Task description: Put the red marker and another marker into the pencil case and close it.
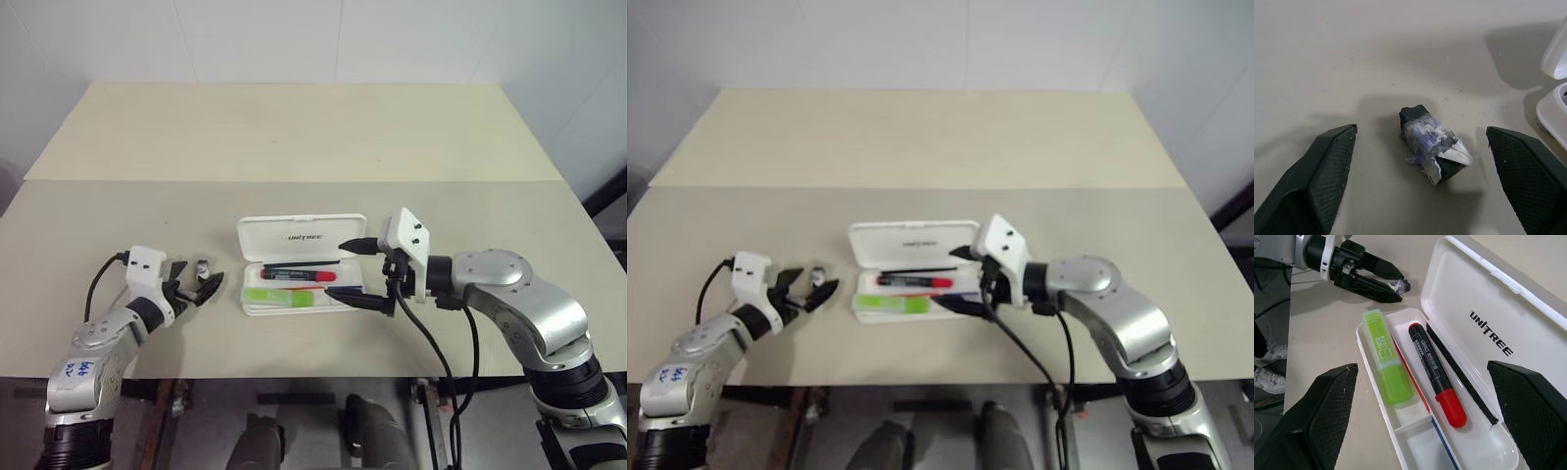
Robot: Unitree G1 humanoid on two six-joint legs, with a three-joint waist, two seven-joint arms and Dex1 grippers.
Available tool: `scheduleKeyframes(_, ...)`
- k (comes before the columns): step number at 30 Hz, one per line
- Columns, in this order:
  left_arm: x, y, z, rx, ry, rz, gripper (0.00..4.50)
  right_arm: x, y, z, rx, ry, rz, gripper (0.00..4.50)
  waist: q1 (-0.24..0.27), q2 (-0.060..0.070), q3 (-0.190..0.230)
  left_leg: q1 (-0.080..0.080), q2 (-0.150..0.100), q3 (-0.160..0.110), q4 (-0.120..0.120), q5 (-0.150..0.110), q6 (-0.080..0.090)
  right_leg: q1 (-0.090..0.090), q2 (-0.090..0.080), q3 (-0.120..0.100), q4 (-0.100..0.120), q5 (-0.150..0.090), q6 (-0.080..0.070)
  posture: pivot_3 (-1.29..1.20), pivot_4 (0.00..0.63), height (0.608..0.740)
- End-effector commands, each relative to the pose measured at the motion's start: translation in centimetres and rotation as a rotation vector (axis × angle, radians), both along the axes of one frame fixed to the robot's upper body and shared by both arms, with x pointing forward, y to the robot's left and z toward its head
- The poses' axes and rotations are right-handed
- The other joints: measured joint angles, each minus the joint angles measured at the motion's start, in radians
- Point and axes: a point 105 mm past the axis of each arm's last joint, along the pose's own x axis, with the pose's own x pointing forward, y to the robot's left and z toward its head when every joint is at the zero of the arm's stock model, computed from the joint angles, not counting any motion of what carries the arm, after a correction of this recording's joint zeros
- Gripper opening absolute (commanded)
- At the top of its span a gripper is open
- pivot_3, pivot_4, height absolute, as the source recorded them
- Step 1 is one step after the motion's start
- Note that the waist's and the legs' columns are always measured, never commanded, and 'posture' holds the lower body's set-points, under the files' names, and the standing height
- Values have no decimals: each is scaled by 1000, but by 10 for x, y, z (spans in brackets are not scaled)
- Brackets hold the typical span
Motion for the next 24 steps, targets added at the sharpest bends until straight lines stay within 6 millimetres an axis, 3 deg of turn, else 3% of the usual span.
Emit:
scheduleKeyframes(1, 2, -5, -6, 3, 42, -24, 4500, -4, -2, 12, 13, -56, 4, 4473, 0, 0, 0, 0, 0, 0, 0, 0, 0, 0, 0, 0, 0, 0, 0, 0, 150, 740)
scheduleKeyframes(12, 12, -10, -1, 12, 34, -26, 4500, -4, -8, 13, 7, -62, -16, 4473, 17, 0, 0, 0, -1, -1, 0, 1, -1, 0, 0, 0, 0, 1, -1, 0, 150, 740)
scheduleKeyframes(16, 13, -12, -4, 21, 39, -19, 3567, -7, -18, 10, -15, -42, -28, 4500, 21, 0, 0, 0, -1, -1, 0, 1, -1, 0, 0, 0, -1, 1, -1, 0, 150, 740)
scheduleKeyframes(24, 11, -21, -11, 37, 67, -45, 900, -24, -41, 8, -20, -2, -9, 4500, 24, 0, 0, -2, -1, 0, 0, 0, 1, 0, -1, 0, -4, 2, 0, 0, 150, 740)
